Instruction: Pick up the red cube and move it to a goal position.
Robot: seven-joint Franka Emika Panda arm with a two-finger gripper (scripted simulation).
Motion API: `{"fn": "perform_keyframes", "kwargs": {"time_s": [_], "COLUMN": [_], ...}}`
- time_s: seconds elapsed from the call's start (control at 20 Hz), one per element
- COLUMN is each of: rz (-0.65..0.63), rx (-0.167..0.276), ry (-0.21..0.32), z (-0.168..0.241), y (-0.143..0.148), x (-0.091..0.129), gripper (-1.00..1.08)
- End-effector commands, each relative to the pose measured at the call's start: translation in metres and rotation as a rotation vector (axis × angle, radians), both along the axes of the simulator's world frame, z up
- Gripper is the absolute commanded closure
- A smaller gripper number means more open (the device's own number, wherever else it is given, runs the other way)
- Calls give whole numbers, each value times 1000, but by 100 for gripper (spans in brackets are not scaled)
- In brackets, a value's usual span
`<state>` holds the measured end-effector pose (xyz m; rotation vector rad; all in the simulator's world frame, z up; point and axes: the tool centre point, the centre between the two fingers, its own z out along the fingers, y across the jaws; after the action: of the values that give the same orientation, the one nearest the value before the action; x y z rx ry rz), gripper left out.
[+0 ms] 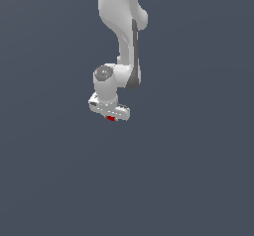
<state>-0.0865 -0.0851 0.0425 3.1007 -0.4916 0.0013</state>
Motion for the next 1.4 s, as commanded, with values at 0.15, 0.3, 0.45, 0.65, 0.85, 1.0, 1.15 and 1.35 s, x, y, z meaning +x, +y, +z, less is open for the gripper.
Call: {"fn": "perform_keyframes", "kwargs": {"time_s": [0.15, 0.3, 0.45, 0.65, 0.85, 1.0, 1.15, 1.35], "rz": [1, 1, 1, 1, 2, 2, 2, 3], "rx": [0, 0, 0, -1, -2, -2, -2, -1], "ry": [-1, -1, -1, -1, 0, 0, 0, 0], "z": [32, 56, 84, 126, 169, 199, 228, 260], "y": [18, 32, 47, 71, 94, 111, 127, 145], "x": [-1, -2, -3, -4, -5, -6, -6, -5], "gripper": [108, 108, 108, 108, 108, 108, 108, 108]}}
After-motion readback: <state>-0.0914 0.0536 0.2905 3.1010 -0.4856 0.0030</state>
